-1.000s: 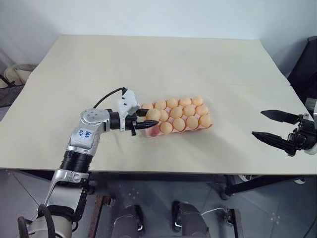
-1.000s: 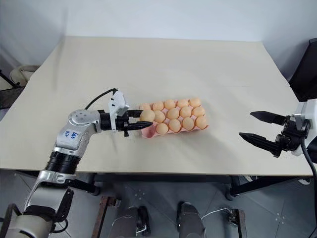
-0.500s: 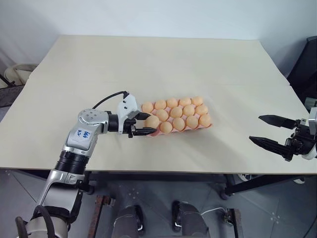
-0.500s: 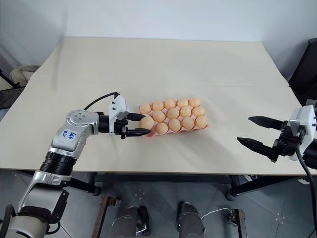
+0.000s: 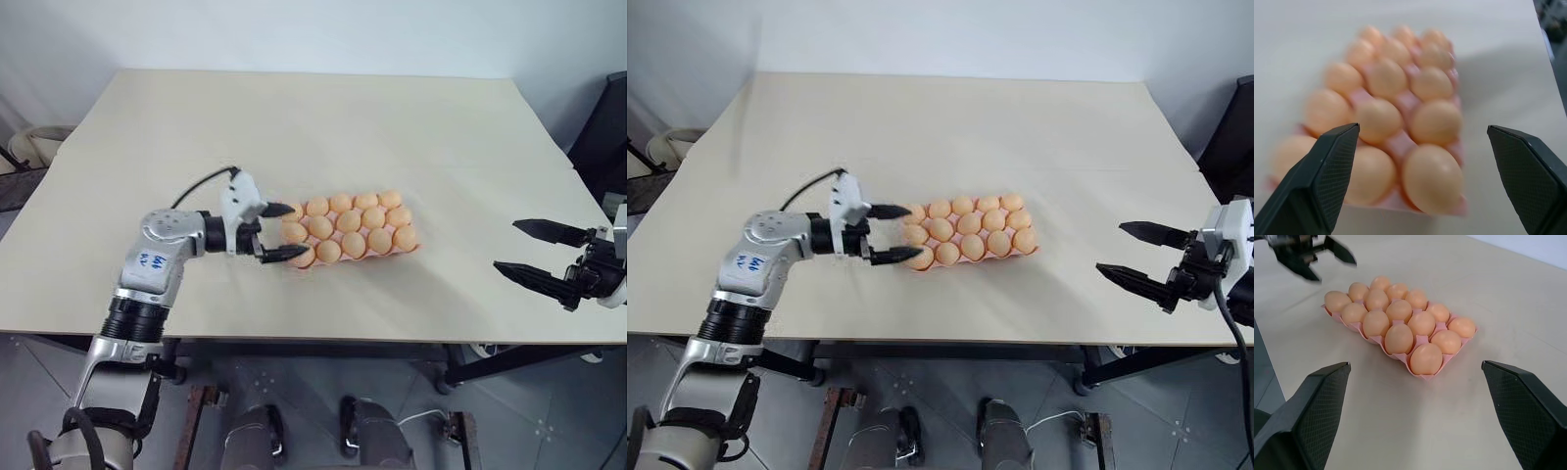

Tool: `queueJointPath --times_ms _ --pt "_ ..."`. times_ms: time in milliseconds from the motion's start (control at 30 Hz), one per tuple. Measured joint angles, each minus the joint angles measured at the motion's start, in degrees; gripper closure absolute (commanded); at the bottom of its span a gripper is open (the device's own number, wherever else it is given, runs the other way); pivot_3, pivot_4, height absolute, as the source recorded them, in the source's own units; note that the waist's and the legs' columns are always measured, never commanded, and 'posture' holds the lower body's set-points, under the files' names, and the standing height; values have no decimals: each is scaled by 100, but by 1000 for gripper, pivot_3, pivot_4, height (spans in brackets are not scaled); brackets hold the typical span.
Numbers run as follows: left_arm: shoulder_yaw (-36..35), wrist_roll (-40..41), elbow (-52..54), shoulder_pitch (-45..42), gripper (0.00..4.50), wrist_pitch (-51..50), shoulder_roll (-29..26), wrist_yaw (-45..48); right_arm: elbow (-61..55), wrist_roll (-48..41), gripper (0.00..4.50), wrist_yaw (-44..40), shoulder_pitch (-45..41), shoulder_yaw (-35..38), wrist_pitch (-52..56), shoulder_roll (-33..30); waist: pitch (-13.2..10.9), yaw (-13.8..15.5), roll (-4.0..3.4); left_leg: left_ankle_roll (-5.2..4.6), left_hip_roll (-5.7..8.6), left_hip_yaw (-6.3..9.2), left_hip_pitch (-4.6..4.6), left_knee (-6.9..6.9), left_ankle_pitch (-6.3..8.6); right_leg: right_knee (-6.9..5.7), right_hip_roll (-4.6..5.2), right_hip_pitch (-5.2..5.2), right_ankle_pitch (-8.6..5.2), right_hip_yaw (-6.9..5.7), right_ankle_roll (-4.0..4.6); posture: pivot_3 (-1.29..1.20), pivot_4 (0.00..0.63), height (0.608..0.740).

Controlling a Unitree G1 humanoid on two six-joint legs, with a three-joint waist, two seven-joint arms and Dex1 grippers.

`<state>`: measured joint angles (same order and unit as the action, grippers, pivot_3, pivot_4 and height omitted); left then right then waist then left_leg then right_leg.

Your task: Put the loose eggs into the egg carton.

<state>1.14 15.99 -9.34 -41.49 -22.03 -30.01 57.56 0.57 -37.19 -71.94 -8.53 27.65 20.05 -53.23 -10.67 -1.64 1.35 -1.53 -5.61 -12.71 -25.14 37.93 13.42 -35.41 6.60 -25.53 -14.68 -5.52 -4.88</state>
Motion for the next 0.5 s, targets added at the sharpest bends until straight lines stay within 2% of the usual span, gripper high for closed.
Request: queueJointPath --times_ms 267,500 --pt "-996 646 176 2 40 -428 -933 176 296 66 0 -146 -264 -54 -36 -14 0 -14 -1 3 -2 -2 3 -2 -1 -3 -4 -2 0 0 1 0 150 740" --pt "-1513 1103 222 1000 40 -657 -1907 895 634 230 0 -259 -598 -272 -151 -25 -1 -29 -4 8 -7 -8 0 -11 2 0 -2 -14 -4 3 8 0 150 740"
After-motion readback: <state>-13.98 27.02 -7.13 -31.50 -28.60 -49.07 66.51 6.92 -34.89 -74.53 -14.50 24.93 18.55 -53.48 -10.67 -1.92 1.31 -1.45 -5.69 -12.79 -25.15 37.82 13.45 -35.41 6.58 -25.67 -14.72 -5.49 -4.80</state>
